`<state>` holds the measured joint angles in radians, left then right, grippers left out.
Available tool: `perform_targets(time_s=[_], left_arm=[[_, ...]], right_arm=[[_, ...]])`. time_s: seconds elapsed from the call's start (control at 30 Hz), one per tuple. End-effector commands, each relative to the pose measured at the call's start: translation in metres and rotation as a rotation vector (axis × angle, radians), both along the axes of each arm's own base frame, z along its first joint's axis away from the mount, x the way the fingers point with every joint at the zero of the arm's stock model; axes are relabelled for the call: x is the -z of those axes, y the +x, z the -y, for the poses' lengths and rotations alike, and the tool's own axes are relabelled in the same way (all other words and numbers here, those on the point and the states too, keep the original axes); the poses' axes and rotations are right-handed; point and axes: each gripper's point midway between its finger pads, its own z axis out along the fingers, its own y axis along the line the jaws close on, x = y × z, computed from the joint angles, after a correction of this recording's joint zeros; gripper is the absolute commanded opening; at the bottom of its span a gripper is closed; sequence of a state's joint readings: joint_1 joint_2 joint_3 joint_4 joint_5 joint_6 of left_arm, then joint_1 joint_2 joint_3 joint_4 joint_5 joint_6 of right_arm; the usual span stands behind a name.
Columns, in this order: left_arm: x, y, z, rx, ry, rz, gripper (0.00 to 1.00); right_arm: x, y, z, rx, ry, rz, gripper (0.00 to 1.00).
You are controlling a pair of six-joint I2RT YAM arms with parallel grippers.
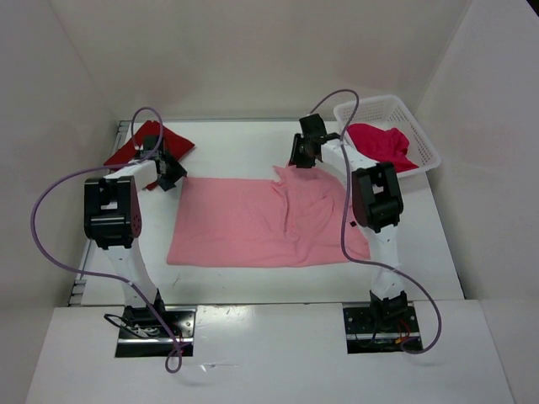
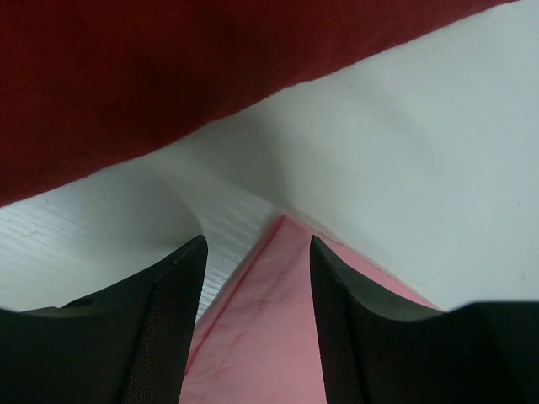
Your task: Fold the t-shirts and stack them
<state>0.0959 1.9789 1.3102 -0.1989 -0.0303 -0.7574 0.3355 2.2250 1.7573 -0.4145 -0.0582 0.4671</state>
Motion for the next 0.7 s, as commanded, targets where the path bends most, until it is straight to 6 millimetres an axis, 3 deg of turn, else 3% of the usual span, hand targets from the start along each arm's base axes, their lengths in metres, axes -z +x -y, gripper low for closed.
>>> perform_targets(time_s=[0.0,0.07,0.27,0.4,0.67], left_arm=[[-0.010,0.015,-0.003,0.026,0.044,0.043,0.60],[-0.005,0.014,-0.001,0.041,0.039,0.033,0.60],[-0.004,0.018,0.001,0.069,0.035,0.047,0.57],[0.001,0.018,0.003,0.074,0.028,0.050,0.52],[0.005,0.024,0.019,0.108,-0.003,0.066,0.38]], right_arm=[[-0.022,0.030,-0.002,-0.008,-0.037,0.076,0.40],[-0.003,0.035,-0.003,-0.016,-0.052,0.050,0.42],[0.000,0.055,-0.004,-0.003,-0.075,0.072,0.44],[0.020,0.052,0.004,0.008,-0.126,0.032,0.44],[0.027,0.051,0.003,0.001,-0.121,0.019,0.45]])
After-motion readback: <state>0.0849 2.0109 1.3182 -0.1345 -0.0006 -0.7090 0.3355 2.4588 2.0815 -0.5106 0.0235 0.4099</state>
